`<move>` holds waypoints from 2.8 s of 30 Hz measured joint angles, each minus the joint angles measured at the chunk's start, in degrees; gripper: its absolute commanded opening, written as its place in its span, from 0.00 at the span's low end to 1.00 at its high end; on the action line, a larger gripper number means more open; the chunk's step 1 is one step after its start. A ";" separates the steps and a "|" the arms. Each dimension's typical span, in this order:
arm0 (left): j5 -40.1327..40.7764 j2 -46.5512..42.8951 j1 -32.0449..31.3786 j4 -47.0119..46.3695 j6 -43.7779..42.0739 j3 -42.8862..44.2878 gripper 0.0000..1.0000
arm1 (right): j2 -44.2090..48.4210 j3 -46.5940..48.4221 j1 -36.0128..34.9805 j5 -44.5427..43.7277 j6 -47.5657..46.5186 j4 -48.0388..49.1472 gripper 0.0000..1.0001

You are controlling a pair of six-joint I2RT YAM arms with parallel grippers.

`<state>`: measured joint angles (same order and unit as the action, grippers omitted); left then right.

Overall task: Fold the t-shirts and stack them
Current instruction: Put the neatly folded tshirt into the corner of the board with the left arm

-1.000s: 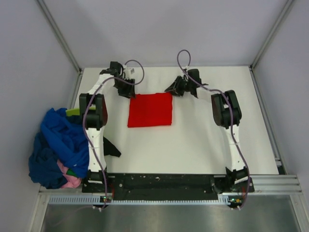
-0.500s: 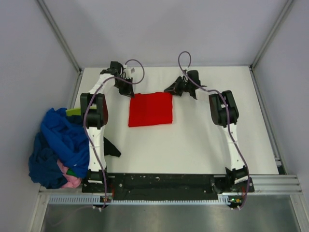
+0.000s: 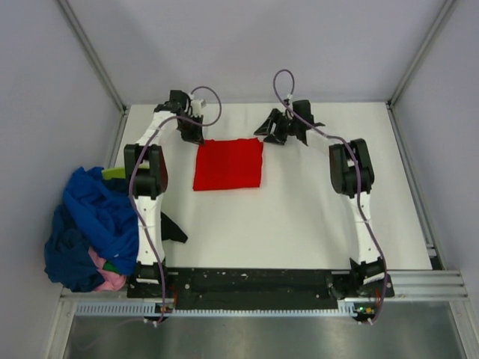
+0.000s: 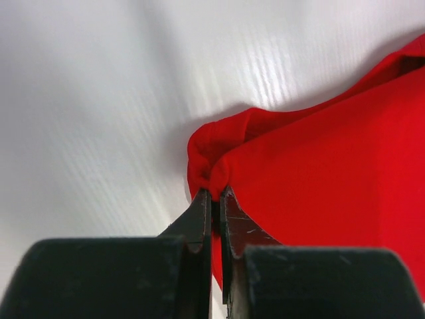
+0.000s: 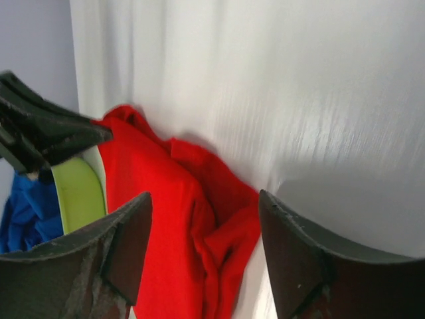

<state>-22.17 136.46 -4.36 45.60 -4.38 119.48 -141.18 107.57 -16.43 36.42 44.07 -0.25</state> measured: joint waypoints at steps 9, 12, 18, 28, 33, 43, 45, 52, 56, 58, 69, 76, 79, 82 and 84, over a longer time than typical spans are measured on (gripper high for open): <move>10.10 0.46 1.38 -1.03 -2.62 4.74 0.00 | 15.80 -9.68 0.50 -1.07 -10.75 -5.38 0.99; 16.11 0.98 1.97 -2.43 -5.77 6.27 0.00 | 21.51 -13.07 0.50 -1.38 -14.43 -7.10 0.99; 30.29 1.62 2.29 -6.91 -14.10 6.54 0.00 | 29.31 -18.84 0.50 -2.58 -20.79 -10.93 0.99; 49.13 6.88 2.78 -19.87 -29.09 8.02 0.75 | 35.85 -23.93 0.48 -4.17 -27.04 -15.93 0.99; 51.32 6.58 3.48 -21.68 -29.66 7.61 0.75 | 39.54 -26.75 0.48 -4.26 -28.74 -16.94 0.99; 40.19 -16.68 -1.81 -21.49 -24.00 -12.33 0.24 | 43.95 -33.53 0.42 -4.28 -30.67 -17.33 0.99; 38.18 -18.97 -5.29 -21.35 -24.09 -12.79 0.12 | 44.57 -34.62 0.42 -4.44 -30.88 -17.38 0.99; 35.01 -13.05 -18.99 -17.57 -26.77 -12.63 0.00 | 49.42 -37.55 0.44 -8.52 -31.32 -17.73 0.99; 35.10 -3.72 -21.00 -12.44 -27.17 -9.81 0.00 | 52.48 -38.80 0.46 -10.32 -32.35 -17.84 0.99; 37.16 -0.74 -20.74 -10.95 -27.69 -7.80 0.00 | 53.66 -39.34 0.46 -11.06 -32.83 -17.73 0.99; 41.31 3.15 -17.00 -8.98 -29.09 -2.14 0.00 | 55.23 -41.53 0.48 -13.55 -35.06 -18.18 0.99; 43.28 3.34 -11.69 -11.43 -32.52 -3.32 0.00 | 55.32 -41.57 0.48 -14.95 -36.13 -18.23 0.99; 44.15 0.52 -10.43 -14.29 -35.82 -9.09 0.00 | 55.32 -41.57 0.48 -15.52 -36.50 -18.25 0.99; 44.52 -3.15 -10.08 -15.78 -39.19 -15.78 0.00 | 55.32 -41.57 0.48 -15.91 -36.70 -18.25 0.99; 45.09 -4.90 -10.08 -16.02 -40.94 -18.99 0.00 | 55.32 -41.57 0.48 -16.11 -36.96 -18.25 0.99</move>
<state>22.92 131.57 -14.44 29.58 -45.32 100.49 -85.86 66.00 -15.94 20.32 7.11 -18.50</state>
